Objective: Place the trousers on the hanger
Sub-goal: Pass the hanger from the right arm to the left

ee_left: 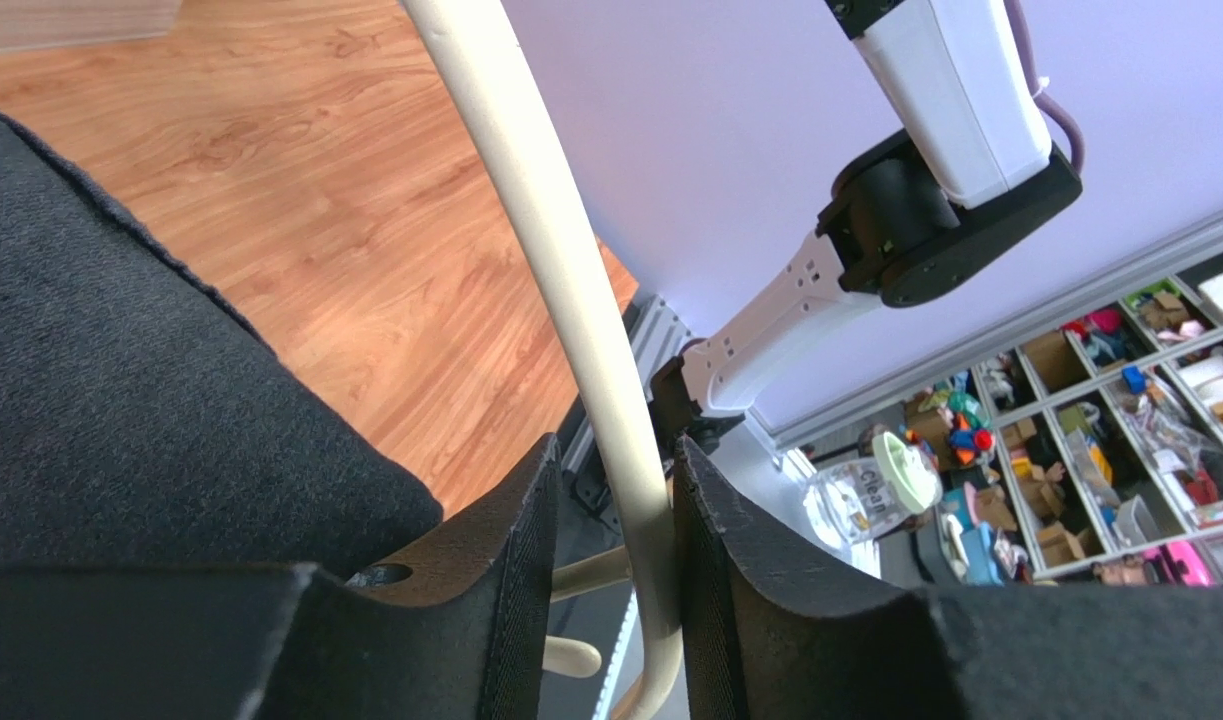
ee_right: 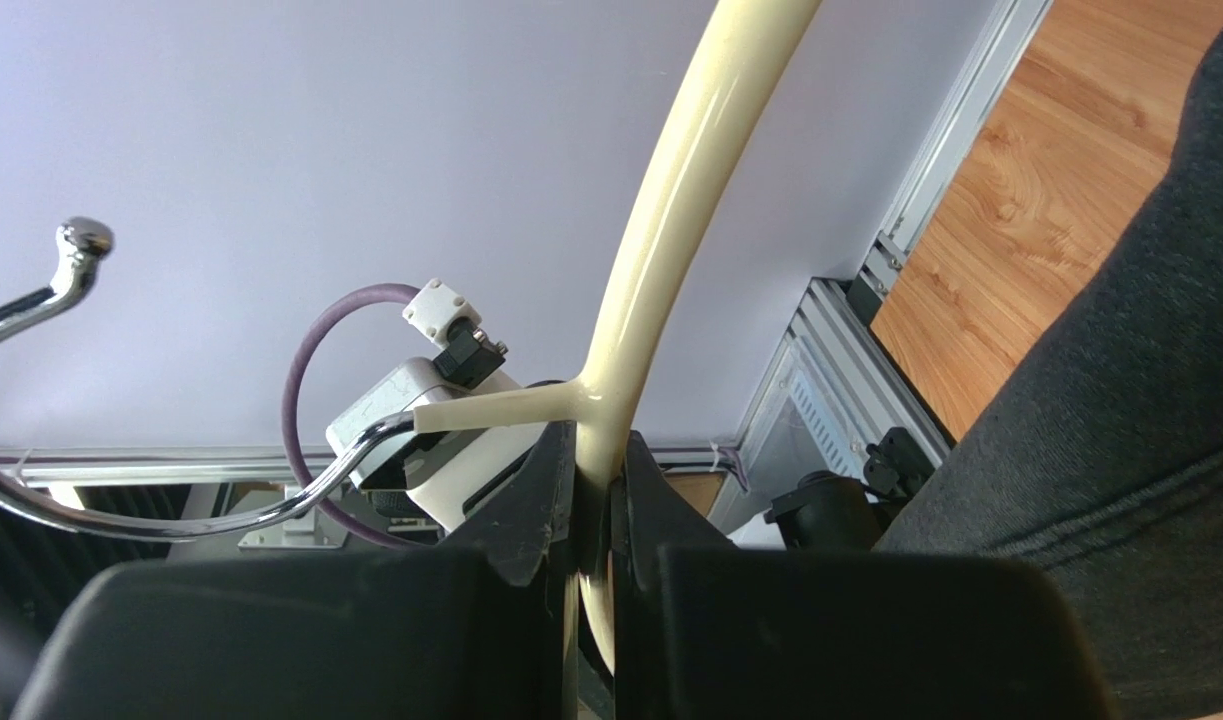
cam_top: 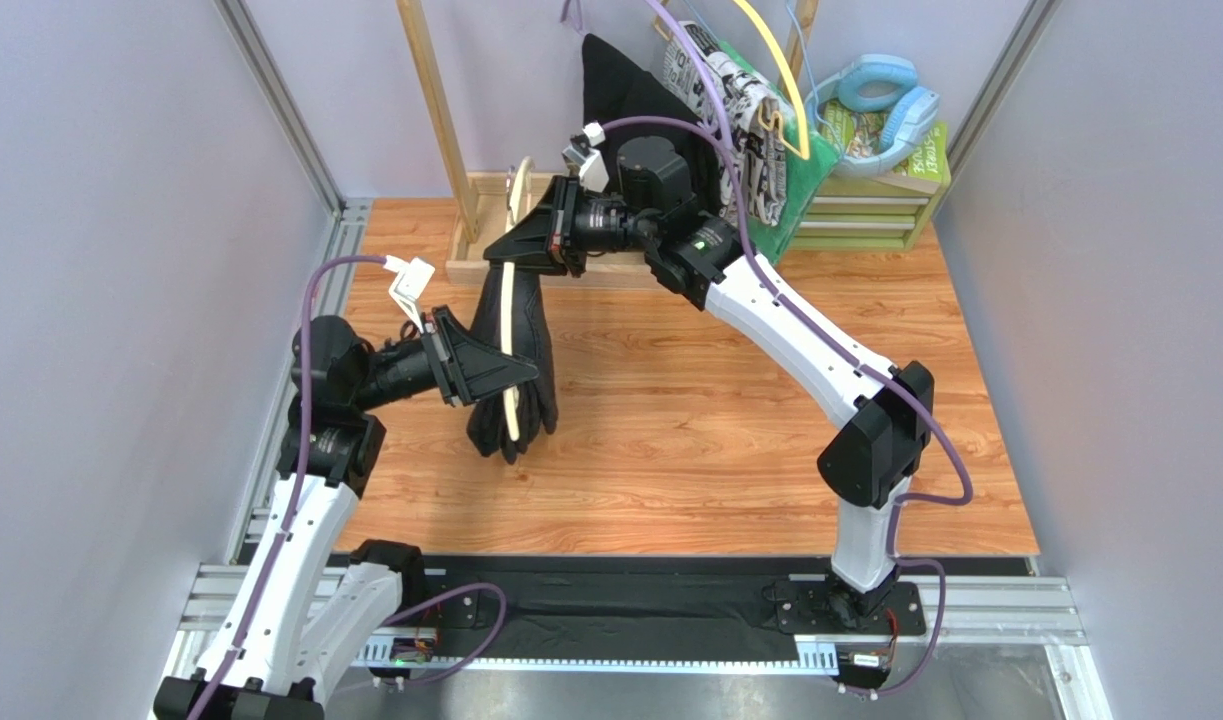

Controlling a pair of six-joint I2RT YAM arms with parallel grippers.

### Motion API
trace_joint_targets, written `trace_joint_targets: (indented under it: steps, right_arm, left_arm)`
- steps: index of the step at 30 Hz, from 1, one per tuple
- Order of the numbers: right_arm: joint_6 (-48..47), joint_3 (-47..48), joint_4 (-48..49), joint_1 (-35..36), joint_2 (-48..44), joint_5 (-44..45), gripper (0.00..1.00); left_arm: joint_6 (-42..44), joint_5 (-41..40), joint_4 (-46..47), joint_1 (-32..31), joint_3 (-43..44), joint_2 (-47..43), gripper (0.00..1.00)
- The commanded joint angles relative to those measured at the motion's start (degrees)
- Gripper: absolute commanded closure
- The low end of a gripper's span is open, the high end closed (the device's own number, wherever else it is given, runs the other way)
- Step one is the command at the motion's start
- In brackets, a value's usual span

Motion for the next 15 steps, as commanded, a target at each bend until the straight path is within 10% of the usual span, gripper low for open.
trace_joint_targets:
  steps: [1,8,15]
  right_arm:
    - [1.2,3.4,11.7,-0.2,-1.3,-1.3,0.95]
    - [-4.4,-2.2,11.8,-4.1,-3.7,-2.4,0.0]
    - [-9.5,-9.4,9.6,-7.6,-9.0,-6.0,0.0]
  left_arm:
    - [-3.0,-1.5,5.0,-0.4,3.2,0.9,1.0]
    - [-0.6,-5.6,5.7,-0.4,10.3,4.6,1.0]
    - [-1.1,-7.5,10.9,-0.2,17.5,11.5,1.0]
